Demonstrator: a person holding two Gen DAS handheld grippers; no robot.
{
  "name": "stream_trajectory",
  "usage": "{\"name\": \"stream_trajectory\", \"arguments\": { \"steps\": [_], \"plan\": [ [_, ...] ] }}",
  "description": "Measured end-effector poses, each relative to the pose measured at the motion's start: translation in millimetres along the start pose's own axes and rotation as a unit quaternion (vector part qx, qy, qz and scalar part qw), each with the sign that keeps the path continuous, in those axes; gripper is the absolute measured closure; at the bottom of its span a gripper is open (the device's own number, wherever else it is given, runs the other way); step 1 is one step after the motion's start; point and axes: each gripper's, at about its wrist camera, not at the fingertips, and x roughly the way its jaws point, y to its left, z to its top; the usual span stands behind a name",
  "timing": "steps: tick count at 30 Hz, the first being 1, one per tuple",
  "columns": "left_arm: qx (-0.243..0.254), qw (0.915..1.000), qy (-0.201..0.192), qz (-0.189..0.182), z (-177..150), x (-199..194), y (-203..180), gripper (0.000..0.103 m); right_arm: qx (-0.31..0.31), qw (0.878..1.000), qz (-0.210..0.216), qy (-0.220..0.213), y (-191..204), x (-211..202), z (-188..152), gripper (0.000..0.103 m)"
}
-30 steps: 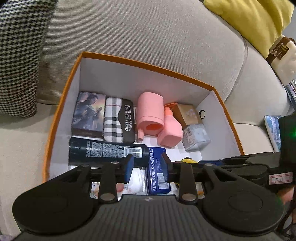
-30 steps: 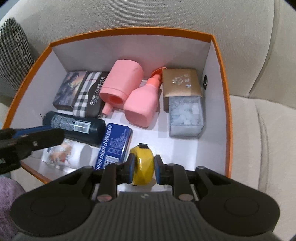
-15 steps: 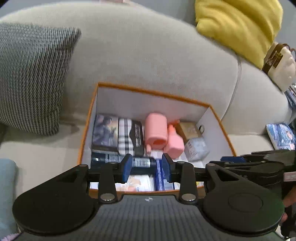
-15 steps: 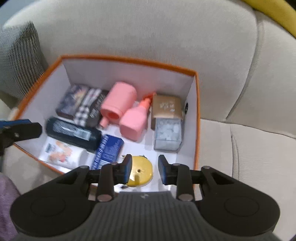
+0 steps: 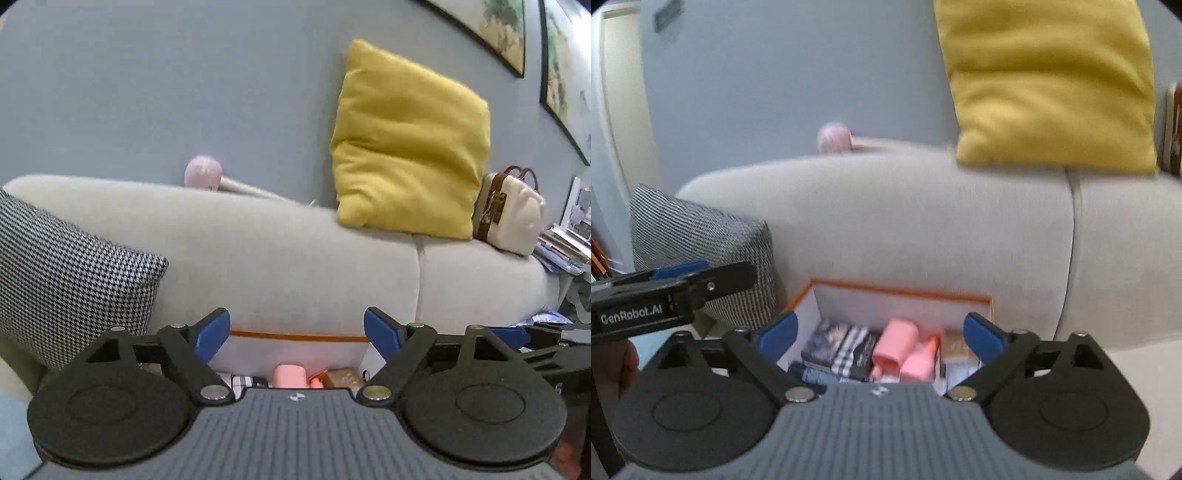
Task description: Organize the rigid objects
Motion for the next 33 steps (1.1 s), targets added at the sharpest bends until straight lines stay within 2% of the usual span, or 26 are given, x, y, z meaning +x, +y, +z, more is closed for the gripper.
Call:
{"name": "stream_trajectory", "arguments": {
  "steps": [5,7,10,14,17,21,24,33],
  "plan": [
    [0.051,0.9945,-0.033,0.086,-12.5,-20.3,-11.2,0.006,0.002,0.996,-0.045,-0.077,12.1,-31.5,-15.9,0.002],
    [0.052,0.9934,-0.042,0.093,-18.1,-24.5,-10.5,0.006,0.019,0.994,-0.055,-0.097,12.9,-40.7,-23.7,0.002],
    [0.027,0.9943,-0.043,0.093,-26.7,-33.8,-9.8,0.006,0.047,0.994,-0.055,-0.086,11.6,-48.6,-35.2,0.002],
    [0.023,0.9947,-0.036,0.093,-40.3,-38.5,-14.1,0.006,0.06,0.994,-0.074,-0.051,11.6,-47.9,-50.3,0.002],
    [0.031,0.9942,-0.01,0.102,-52.9,-39.6,-21.3,0.006,0.053,0.993,-0.097,-0.028,11.5,-46.0,-61.6,0.002],
    [0.043,0.99,0.06,0.12,-67.7,-29.7,-25.2,0.006,0.064,0.992,-0.106,-0.017,11.4,-51.3,-78.9,0.001],
    [0.026,0.9903,0.076,0.114,-77.0,-28.0,-23.9,0.006,0.062,0.993,-0.099,-0.005,12.4,-52.3,-87.3,0.002],
    [0.021,0.991,0.092,0.095,-93.1,-29.6,-34.3,0.006,0.035,0.995,-0.093,0.02,14.5,-54.9,-109.0,0.002]
  ]
}}
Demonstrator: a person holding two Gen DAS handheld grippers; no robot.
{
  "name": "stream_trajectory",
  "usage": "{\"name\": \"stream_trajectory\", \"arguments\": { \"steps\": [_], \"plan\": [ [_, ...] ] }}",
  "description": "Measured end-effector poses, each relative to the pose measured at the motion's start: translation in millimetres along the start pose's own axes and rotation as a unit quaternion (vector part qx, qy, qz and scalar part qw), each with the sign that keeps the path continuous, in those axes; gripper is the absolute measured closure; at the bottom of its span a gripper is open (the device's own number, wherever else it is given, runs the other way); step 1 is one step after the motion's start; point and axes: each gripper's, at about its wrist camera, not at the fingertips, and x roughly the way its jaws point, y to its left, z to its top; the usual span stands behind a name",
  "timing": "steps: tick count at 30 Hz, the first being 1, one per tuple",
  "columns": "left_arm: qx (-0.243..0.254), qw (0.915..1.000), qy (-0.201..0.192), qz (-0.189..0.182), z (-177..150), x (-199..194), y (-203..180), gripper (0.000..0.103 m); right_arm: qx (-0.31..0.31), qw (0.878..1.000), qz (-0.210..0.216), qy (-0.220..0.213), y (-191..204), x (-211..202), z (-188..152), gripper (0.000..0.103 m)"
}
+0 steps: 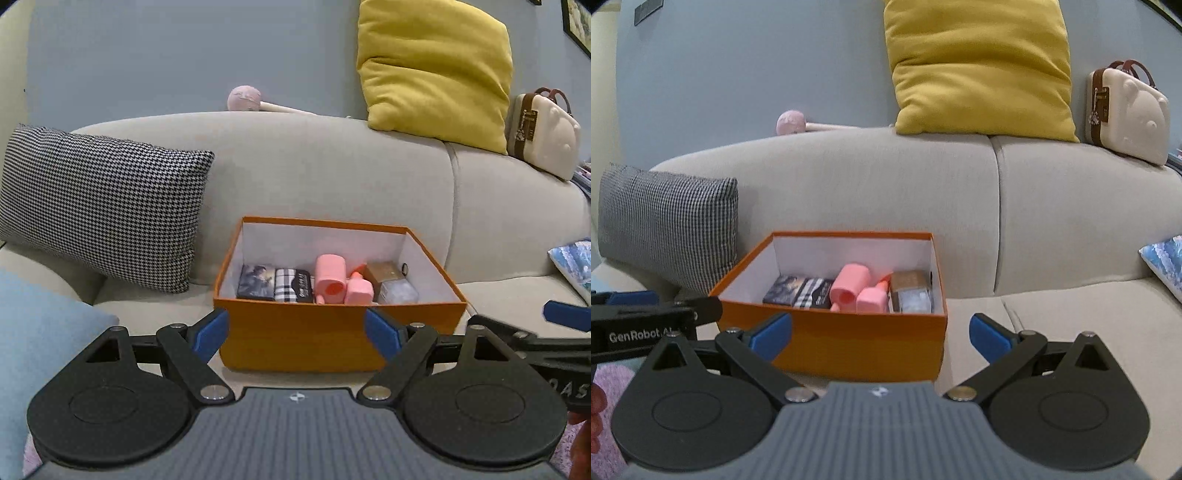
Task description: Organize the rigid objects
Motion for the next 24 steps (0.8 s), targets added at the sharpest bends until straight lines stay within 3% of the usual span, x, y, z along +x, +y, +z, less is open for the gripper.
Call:
{"name": "stream_trajectory", "arguments": {
  "steps": [12,24],
  "plan": [
    [0.009,0.9998,0.004,0.017,-10.3,-4.3,0.1,0.006,-0.006,1.0,-0.001,0.013,-2.6,-5.5,-8.3,0.002],
    [0.009,0.9999,0.006,0.011,-14.5,-7.9,0.1,0.006,-0.006,1.0,-0.003,0.022,0.5,-6.5,-9.3,0.001]
  ]
}}
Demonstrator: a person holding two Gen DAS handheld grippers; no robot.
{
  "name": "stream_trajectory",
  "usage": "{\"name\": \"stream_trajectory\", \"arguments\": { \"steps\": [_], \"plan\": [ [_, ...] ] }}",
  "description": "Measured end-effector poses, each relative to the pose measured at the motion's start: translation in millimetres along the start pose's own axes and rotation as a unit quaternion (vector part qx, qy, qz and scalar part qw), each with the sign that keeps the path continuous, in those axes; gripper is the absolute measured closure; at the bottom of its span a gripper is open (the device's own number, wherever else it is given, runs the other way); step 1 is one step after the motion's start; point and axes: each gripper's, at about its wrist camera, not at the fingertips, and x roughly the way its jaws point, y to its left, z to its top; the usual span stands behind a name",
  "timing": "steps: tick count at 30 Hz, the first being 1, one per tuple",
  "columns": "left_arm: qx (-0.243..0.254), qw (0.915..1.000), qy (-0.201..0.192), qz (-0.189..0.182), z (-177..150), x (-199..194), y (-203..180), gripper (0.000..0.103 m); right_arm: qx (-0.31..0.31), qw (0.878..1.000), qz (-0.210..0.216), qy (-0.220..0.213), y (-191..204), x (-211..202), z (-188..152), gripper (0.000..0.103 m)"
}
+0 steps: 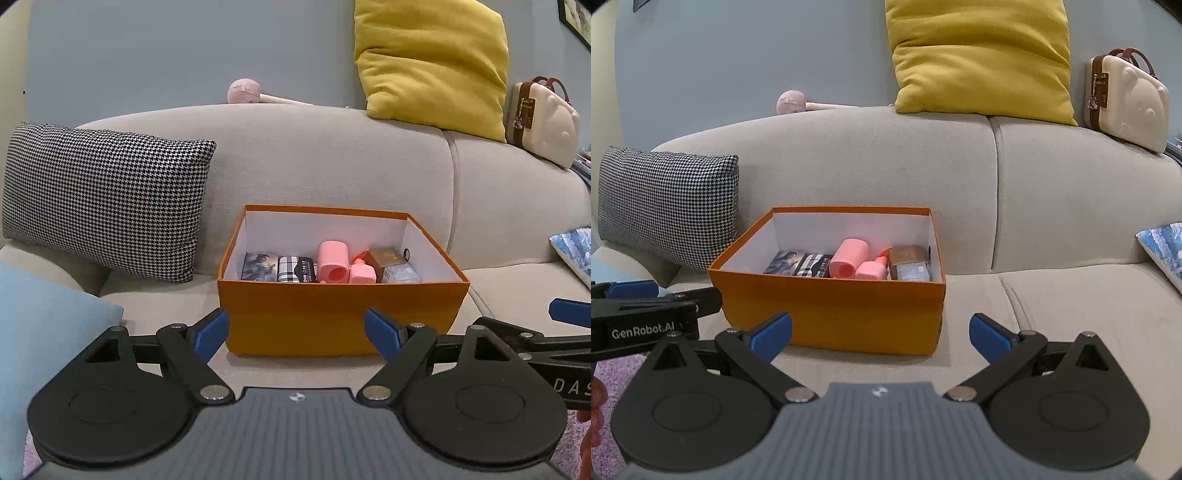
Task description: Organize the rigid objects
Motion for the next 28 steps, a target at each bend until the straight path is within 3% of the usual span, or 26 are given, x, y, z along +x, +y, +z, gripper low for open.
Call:
{"name": "stream_trajectory", "arguments": {
  "steps": [28],
  "plan": [
    [0.005,1.0,0.007,0.002,-5.9,-1.6,-9.1,0.006,0.005,1.0,-0.003,0.016,2.9,3.0,-4.1,0.002]
  ]
}}
